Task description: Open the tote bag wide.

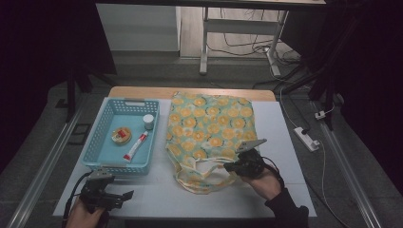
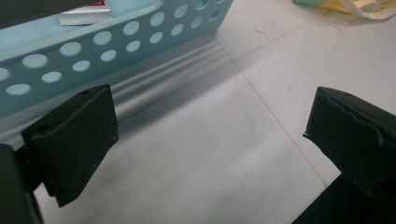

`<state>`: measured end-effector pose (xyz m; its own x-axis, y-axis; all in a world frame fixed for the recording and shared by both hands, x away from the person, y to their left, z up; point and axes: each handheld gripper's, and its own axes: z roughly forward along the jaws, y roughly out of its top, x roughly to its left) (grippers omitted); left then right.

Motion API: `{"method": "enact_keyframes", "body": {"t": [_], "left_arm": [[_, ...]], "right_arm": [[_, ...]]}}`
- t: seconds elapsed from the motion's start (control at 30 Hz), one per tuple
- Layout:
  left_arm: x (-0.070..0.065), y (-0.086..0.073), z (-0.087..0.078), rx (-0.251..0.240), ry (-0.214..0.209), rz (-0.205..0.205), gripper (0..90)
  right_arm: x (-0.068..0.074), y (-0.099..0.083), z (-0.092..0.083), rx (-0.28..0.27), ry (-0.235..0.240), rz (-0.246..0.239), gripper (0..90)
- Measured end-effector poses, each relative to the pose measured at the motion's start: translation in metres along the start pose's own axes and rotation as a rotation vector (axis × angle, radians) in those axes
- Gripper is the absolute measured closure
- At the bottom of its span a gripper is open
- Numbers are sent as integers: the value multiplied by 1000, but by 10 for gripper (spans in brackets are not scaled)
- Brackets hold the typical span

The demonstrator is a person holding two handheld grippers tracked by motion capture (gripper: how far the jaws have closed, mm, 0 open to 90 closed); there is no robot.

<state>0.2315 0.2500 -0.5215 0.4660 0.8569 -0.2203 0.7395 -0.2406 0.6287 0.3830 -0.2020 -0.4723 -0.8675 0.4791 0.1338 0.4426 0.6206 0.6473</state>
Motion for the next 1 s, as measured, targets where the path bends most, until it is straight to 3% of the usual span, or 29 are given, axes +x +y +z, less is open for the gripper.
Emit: {"method": "enact_keyframes", "body": {"t": [0.53, 1.0], "left_arm": [[1, 0, 0, -1, -6, -3, 22], [1, 0, 0, -2, -8, -9, 22]], "right_arm": [[-43, 43, 17, -34, -66, 24, 900], [-91, 74, 37, -53, -136, 55, 900]]}}
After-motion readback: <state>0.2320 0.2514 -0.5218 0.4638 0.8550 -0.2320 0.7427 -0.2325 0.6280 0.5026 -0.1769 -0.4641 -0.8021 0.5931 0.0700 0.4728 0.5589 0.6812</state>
